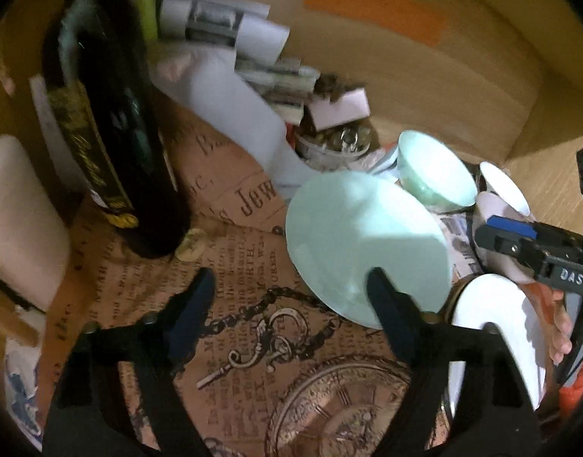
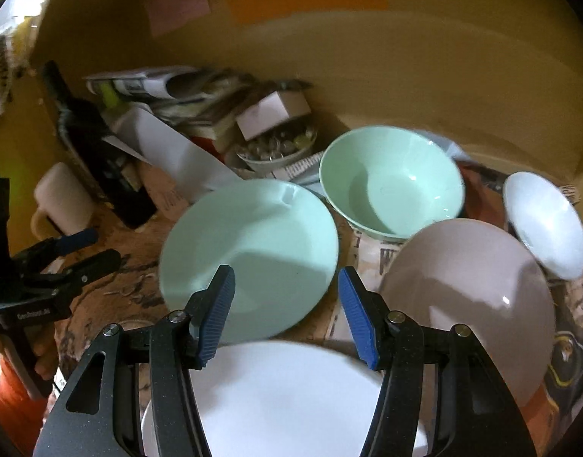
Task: Organize plates and bowls
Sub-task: 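Move the left tool to the mint-green plate and grip its rim, then lift the mint-green plate with the left tool and carry it over the plate stack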
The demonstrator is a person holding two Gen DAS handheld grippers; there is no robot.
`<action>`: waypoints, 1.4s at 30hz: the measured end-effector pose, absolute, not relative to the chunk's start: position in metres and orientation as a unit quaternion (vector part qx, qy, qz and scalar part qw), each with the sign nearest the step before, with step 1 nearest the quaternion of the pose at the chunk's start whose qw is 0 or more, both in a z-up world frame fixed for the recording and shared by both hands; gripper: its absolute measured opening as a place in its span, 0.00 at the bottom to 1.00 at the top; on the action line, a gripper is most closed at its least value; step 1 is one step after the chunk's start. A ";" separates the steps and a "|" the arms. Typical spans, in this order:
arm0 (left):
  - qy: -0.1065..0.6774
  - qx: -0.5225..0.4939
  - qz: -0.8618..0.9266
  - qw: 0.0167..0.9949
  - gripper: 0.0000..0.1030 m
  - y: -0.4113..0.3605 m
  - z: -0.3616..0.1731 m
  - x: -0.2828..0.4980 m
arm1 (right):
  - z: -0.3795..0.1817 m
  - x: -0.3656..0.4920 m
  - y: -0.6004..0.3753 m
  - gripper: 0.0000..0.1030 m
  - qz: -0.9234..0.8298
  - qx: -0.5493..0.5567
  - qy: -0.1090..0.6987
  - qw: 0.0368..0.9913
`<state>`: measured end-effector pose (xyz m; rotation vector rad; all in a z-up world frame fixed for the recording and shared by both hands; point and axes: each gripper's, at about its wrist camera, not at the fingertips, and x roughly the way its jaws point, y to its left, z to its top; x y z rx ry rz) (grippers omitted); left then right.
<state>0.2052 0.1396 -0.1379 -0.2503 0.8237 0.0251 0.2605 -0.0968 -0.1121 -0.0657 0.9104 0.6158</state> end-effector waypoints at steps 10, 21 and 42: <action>0.460 -0.160 -0.026 0.873 0.34 0.152 -0.174 0.244 | -0.136 0.304 -0.067 0.31 0.275 -0.079 0.490 0.823; 0.463 -0.141 -0.039 0.874 0.28 0.139 -0.181 0.259 | -0.150 0.315 -0.054 0.31 0.232 -0.128 0.519 0.813; 0.460 -0.122 -0.033 0.879 0.18 0.140 -0.175 0.248 | -0.148 0.333 -0.034 0.34 0.237 -0.175 0.529 0.796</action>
